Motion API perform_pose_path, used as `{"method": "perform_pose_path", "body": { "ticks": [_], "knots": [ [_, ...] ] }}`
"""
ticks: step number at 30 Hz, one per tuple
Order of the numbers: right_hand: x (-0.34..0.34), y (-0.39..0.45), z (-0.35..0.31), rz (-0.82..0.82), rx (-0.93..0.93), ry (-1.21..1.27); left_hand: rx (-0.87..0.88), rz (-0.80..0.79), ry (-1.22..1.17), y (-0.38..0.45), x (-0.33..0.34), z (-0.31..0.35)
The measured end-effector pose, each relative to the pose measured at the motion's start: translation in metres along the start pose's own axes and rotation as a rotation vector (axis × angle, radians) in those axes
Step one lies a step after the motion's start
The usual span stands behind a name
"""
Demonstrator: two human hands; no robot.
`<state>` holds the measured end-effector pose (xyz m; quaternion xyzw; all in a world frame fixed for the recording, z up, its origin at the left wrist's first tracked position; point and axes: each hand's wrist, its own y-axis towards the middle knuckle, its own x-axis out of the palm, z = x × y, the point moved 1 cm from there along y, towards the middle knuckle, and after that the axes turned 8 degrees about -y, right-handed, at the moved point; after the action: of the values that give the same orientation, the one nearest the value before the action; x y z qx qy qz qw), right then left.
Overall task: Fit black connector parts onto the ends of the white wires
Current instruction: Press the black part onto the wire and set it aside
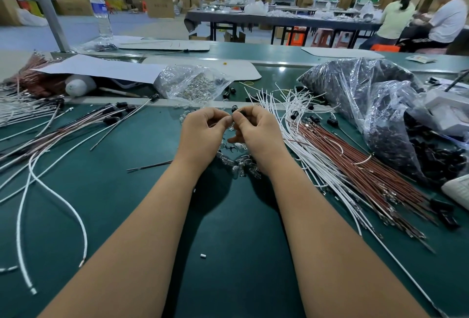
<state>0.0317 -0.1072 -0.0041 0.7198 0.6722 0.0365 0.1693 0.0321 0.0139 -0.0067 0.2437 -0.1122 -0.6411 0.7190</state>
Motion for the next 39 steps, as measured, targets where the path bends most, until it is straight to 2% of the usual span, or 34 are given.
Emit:
{"method": "perform_pose_path", "body": {
  "ticks": [4,13,23,39],
  "knots": [
    [-0.003,0.002,0.003,0.048,0.026,0.046,0.003,0.031,0.032,0.001,-0.003,0.000],
    [0.003,0.000,0.001,0.003,0.023,-0.016,-0.022,0.048,0.065,0.003,-0.006,-0.002],
    [0.005,-0.002,-0.002,0.011,0.078,0.146,-0.079,0.039,-0.029,0.002,-0.001,-0.005],
    [0.006,-0.002,-0.003,0.002,0.051,0.136,-0.069,0.035,-0.086,0.002,-0.005,-0.004]
  ]
}}
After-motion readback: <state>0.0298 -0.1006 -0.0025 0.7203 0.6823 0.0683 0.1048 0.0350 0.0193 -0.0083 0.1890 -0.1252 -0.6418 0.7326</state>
